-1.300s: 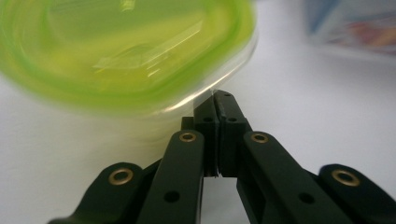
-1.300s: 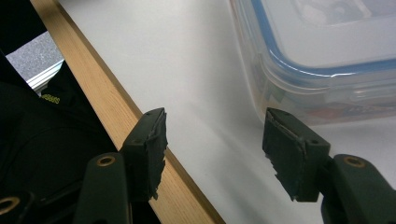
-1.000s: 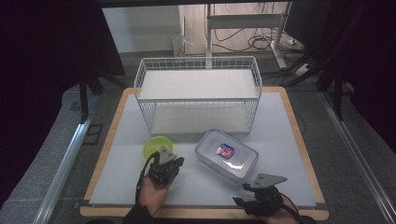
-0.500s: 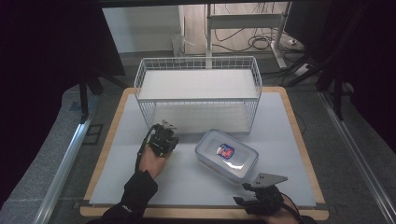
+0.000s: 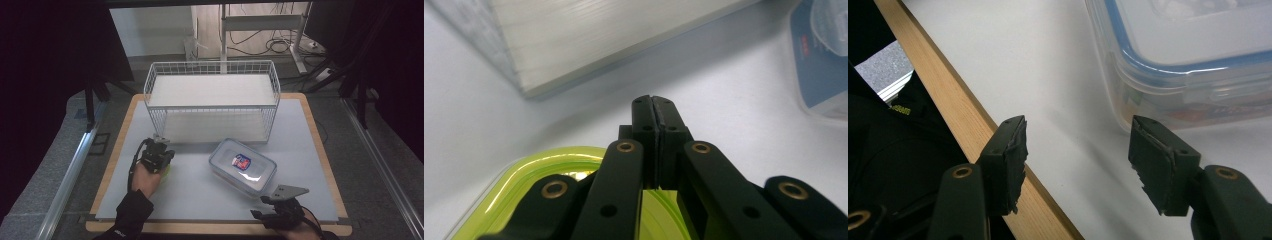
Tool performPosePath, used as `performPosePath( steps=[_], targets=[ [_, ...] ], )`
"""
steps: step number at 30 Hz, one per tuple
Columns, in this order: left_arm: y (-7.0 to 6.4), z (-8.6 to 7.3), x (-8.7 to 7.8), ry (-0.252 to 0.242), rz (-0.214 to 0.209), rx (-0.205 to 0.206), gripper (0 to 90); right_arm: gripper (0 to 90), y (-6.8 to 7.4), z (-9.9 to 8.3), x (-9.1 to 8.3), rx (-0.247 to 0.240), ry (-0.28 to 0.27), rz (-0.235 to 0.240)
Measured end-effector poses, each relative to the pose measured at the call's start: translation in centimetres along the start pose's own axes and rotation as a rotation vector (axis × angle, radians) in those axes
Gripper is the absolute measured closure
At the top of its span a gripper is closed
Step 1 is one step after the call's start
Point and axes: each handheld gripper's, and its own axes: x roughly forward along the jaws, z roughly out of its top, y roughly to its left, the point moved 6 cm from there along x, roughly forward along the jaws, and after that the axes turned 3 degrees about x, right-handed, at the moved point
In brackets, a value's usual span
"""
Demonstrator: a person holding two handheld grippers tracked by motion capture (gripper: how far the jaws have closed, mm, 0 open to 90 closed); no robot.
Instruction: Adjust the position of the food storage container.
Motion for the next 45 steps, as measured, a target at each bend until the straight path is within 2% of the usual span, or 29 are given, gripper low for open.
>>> performPosePath(
  steps=[3,5,6,7,8,9,10,11,12,14,15,16,18,19,22,25,26,27,29,30,32,34,41,45],
  targets=[
    [0.1,-0.2,-0.2,-0.002,0.014,0.002,89.2,40.5,0.0,0.0,0.0,0.0,0.002,-0.002],
    [-0.6,0.1,-0.6,-0.025,0.012,0.02,88.2,40.8,-0.1,-0.1,-0.1,0.001,0.005,-0.007],
    [-1.5,0.6,-0.9,-0.057,-0.009,0.039,87.7,44.4,-0.5,-0.2,-0.3,0.007,0.015,-0.022],
    [-1.5,0.6,-0.9,-0.057,-0.009,0.039,87.7,44.4,-0.5,-0.2,-0.3,0.007,0.015,-0.022],
    [-2.4,1.1,-1.1,-0.078,-0.028,0.053,87.7,47.2,-0.6,-0.3,-0.4,0.015,0.017,-0.028],
    [-3.2,1.5,-1.1,-0.089,-0.043,0.064,87.7,51.4,-1.0,-0.4,-0.7,0.027,0.022,-0.047],
    [-4.2,1.9,-0.9,-0.101,-0.068,0.074,88.4,59.6,-1.9,-0.5,-1.3,0.064,0.012,-0.071],
    [-4.8,2.1,-0.7,-0.101,-0.081,0.081,88.4,59.6,-1.9,-0.5,-1.3,0.064,0.012,-0.071],
    [-5.9,2.4,-0.2,-0.096,-0.096,0.093,88.5,63.4,-2.2,-0.5,-1.5,0.081,0.006,-0.072],
    [-7.0,2.7,0.9,-0.076,-0.114,0.111,88.9,77.0,-3.3,-0.4,-2.1,0.125,-0.009,-0.097],
    [-7.5,2.7,1.4,-0.066,-0.114,0.109,88.9,80.6,-3.9,-0.4,-2.3,0.145,-0.012,-0.112],
    [-7.7,2.7,1.9,-0.05,-0.114,0.131,88.8,83.9,-4.5,-0.3,-2.4,0.163,-0.021,-0.127],
    [-8.5,2.5,3.1,-0.028,-0.107,0.141,88.9,86.6,-6.0,-0.1,-2.6,0.199,-0.036,-0.162],
    [-8.5,2.5,3.1,-0.028,-0.107,0.141,88.9,86.6,-6.0,-0.1,-2.6,0.199,-0.036,-0.162],
    [-9.3,2.2,4.5,-0.006,-0.111,0.148,88.8,87.2,-7.4,0.5,-2.0,0.219,-0.035,-0.186],
    [-9.5,2.2,5.1,-0.001,-0.117,0.153,88.7,87.2,-7.8,0.9,-1.4,0.226,-0.025,-0.191],
    [-9.8,2.2,5.3,-0.001,-0.13,0.149,88.8,87.2,-8.0,1.1,-1.1,0.227,-0.021,-0.2],
    [-9.8,2.2,5.4,0.0,-0.124,0.156,89.9,87.2,-8.1,1.4,-0.9,0.229,-0.021,-0.208],
    [-9.8,2.1,5.4,-0.008,-0.13,0.155,89.9,87.1,-8.4,1.8,-0.7,0.235,-0.031,-0.211],
    [-9.7,1.9,5.3,-0.013,-0.165,0.122,89.9,87.6,-8.7,2.0,-0.5,0.247,-0.032,-0.22],
    [-9.8,1.8,5.2,-0.018,-0.176,0.112,89.9,88.4,-9.1,2.1,-0.3,0.262,-0.034,-0.218],
    [-10.0,1.5,5.0,-0.009,-0.185,0.123,90.0,89.5,-9.4,2.1,-0.1,0.273,-0.03,-0.218],
    [-10.6,0.9,4.5,-0.009,-0.191,0.113,90.0,90.0,-10.5,2.5,0.2,0.276,-0.03,-0.24],
    [-10.8,0.4,4.1,-0.004,-0.189,0.12,90.0,90.0,-10.9,2.8,0.8,0.259,-0.005,-0.24]
  ],
)
